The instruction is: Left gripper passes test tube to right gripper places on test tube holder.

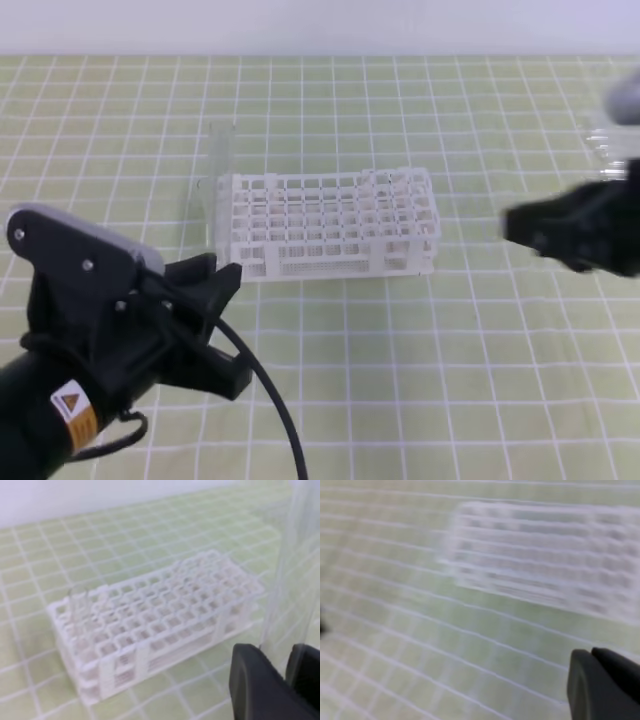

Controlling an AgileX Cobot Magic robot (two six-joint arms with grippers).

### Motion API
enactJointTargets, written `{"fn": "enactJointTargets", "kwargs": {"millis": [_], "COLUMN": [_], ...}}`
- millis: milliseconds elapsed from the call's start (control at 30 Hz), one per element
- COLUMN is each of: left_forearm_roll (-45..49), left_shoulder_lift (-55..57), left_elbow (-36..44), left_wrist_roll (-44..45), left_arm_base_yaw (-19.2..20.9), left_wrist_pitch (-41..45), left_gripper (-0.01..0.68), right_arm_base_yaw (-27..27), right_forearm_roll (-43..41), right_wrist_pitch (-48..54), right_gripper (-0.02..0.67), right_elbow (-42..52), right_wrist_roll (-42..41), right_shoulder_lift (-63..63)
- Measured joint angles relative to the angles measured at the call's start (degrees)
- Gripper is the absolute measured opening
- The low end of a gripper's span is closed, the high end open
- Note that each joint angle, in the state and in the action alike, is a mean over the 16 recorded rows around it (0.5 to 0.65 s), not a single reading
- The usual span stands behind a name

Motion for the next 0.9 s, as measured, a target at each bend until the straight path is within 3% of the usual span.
{"fn": "enactJointTargets", "kwargs": {"millis": [200, 433, 633, 767, 900], "left_forearm_roll": [10.97, 11.19, 11.59, 11.79, 11.99], "left_shoulder_lift": [0.03, 0.06, 0.01, 0.0, -0.01], "left_elbow": [2.12, 2.18, 2.19, 2.19, 2.19], "left_wrist_roll": [-11.89, -11.19, -10.31, -10.64, -11.79], "left_arm_base_yaw": [-0.01, -0.03, -0.01, 0.0, 0.01], "left_wrist_pitch": [3.05, 4.8, 3.28, 2.57, 2.54], "left_gripper": [0.018, 0.03, 0.018, 0.006, 0.0], "right_arm_base_yaw": [11.67, 23.94, 30.45, 32.79, 34.45], "right_forearm_roll": [-0.34, -1.67, -1.01, 0.0, 1.1], "right_wrist_pitch": [-10.81, -26.76, -36.35, -39.95, -42.43], "right_gripper": [-0.018, -0.018, -0.009, 0.037, 0.134], "right_elbow": [-4.84, -6.71, -6.72, -6.72, -6.72], "right_wrist_roll": [-3.57, -8.23, -10.98, -10.96, -10.23], "right_shoulder_lift": [4.4, 6.07, 6.82, 7.88, 9.1]}}
